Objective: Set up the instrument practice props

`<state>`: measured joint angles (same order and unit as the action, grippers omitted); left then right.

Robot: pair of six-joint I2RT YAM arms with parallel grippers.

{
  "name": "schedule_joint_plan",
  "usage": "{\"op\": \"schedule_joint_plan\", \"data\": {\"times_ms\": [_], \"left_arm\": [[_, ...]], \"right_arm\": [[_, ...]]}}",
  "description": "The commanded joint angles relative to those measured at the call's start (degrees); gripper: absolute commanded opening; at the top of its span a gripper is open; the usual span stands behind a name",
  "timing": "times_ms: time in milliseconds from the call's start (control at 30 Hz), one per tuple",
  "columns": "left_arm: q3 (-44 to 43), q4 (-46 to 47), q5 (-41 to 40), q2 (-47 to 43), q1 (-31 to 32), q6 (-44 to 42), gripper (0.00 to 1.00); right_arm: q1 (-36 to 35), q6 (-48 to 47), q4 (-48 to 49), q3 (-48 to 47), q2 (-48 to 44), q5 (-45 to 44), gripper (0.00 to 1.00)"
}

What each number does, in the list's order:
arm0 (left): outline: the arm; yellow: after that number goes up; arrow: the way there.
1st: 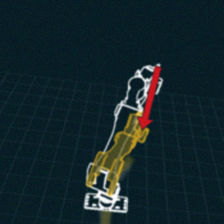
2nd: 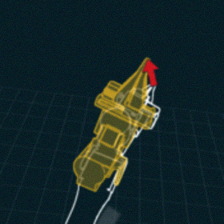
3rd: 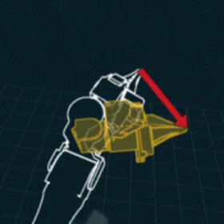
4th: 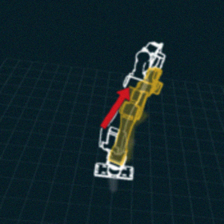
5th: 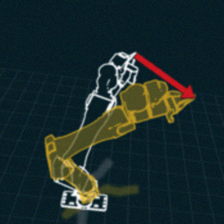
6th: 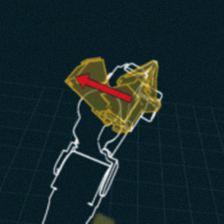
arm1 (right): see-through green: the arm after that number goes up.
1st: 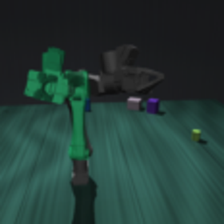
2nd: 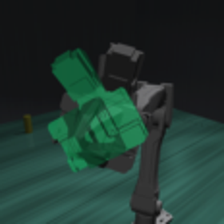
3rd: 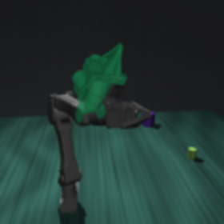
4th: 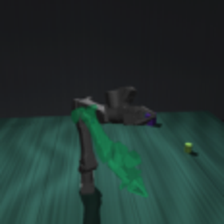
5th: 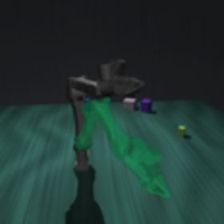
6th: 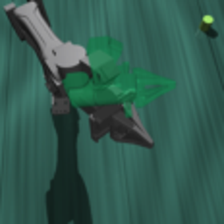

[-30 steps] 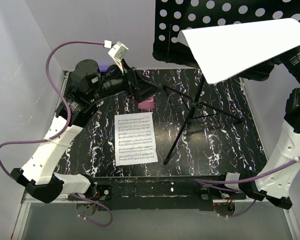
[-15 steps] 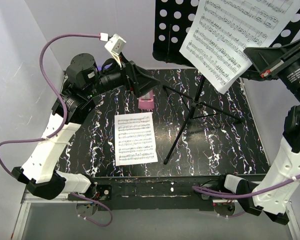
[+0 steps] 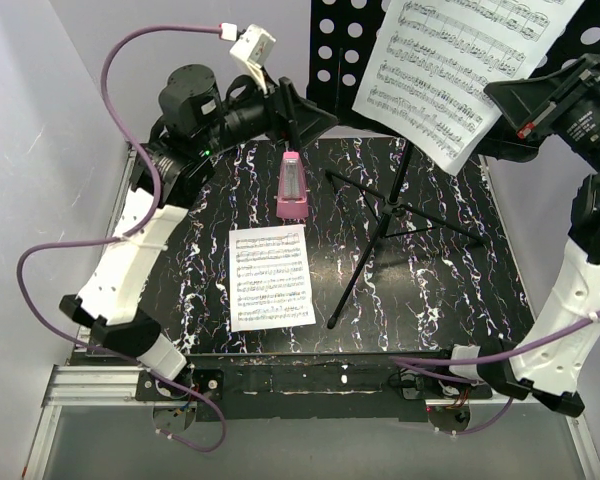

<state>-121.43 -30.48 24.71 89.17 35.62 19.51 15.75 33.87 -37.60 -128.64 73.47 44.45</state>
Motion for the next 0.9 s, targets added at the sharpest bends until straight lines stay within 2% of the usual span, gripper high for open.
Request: {"op": "schedule_joint_plan", "data": {"times_ms": [0,133,433,867], "left_arm": [[-5.92,-3.0,-3.17,2.94,-0.28,-1.23,0.6],[-7.94,-2.83,-4.41,5.14,-0.28,-1.23,0.56],[-11.55,-0.55,-3.35,8.83,-0.28,1.14,0.41],[-14.19,0.51,-4.32,12.26,-0.28,3.25,0.33]], "right_arm": [[0.16,-10.38,-1.24,-3.02,1.06,1.09,0.01],[0.16,-12.51,0.68,-1.53,0.53,1.16,0.01],[-0.1,-7.86,6.66,-1.26,2.55,2.22,0.01],[-6.43,-11.71,5.7,-1.18,3.87,-2.69,0.01]]}}
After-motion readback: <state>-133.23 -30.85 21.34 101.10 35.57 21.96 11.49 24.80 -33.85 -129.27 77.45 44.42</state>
